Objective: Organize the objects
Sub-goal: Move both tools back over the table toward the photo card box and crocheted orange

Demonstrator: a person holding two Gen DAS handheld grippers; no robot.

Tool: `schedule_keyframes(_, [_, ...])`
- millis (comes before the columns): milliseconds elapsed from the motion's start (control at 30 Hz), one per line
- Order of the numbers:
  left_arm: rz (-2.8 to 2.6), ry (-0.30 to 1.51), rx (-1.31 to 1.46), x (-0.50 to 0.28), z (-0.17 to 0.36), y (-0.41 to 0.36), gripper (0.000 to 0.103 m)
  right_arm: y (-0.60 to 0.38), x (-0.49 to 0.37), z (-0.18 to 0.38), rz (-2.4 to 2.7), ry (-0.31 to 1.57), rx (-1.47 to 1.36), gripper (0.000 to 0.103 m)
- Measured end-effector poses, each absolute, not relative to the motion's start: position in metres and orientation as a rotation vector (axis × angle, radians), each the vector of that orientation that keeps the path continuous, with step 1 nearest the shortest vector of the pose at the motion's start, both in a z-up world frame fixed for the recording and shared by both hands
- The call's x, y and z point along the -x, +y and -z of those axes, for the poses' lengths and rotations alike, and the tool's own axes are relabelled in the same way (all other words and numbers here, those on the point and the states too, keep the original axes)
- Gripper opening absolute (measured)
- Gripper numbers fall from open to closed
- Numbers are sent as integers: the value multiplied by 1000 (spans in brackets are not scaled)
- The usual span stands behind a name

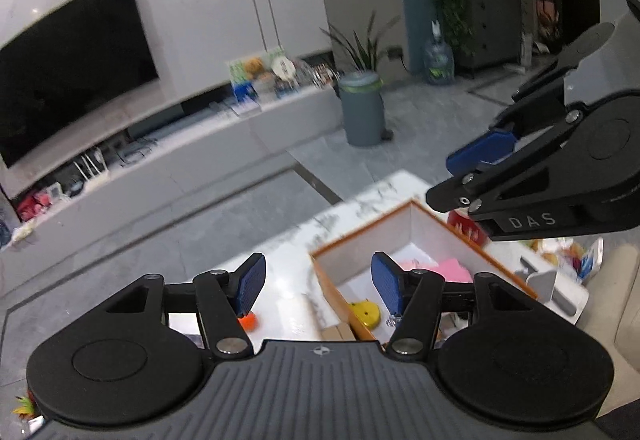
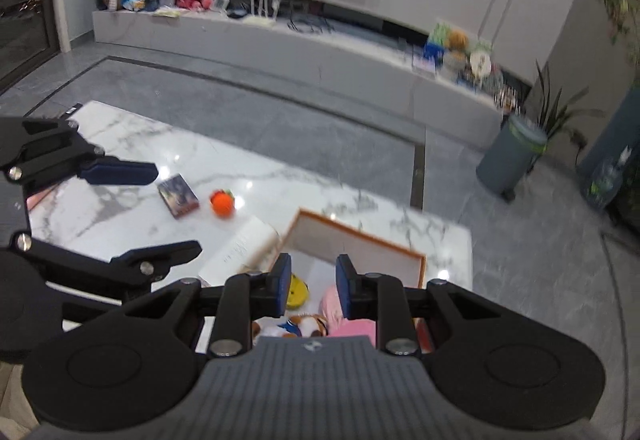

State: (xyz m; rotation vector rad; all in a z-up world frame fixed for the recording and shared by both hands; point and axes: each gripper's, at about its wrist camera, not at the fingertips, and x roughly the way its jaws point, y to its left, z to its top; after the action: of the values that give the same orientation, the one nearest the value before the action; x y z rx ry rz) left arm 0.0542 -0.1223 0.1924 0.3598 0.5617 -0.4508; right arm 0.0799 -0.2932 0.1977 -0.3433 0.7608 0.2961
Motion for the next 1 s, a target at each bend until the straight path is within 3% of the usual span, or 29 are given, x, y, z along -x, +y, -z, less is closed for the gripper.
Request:
schedule_keyframes(100, [424, 519, -362, -42, -211, -114, 84, -280, -58, -233, -327, 674, 340, 38])
schedule_keyframes(133, [415, 524, -371, -43, -213, -111, 84, -276, -52, -242, -341, 648, 337, 42])
schedule_keyframes(267, [349, 574, -372, -47, -206, -101, 82, -268, -37, -251, -374, 598, 356, 43])
schedule_keyframes(433, [361, 564, -471, -31, -202, -94, 82, -257, -47, -227, -388, 651, 430, 43])
schedule_keyframes(500, [358, 532, -466, -27, -203, -85, 88, -247, -57, -224, -381, 649, 483, 43])
schedule_keyframes(767, [305, 584, -496, -57, -191, -69, 88, -225, -89, -201, -452, 675, 412, 48])
schedule_keyframes(1000, [339, 679, -420, -93, -143, -44, 88, -195, -122, -149, -510, 767, 370, 55])
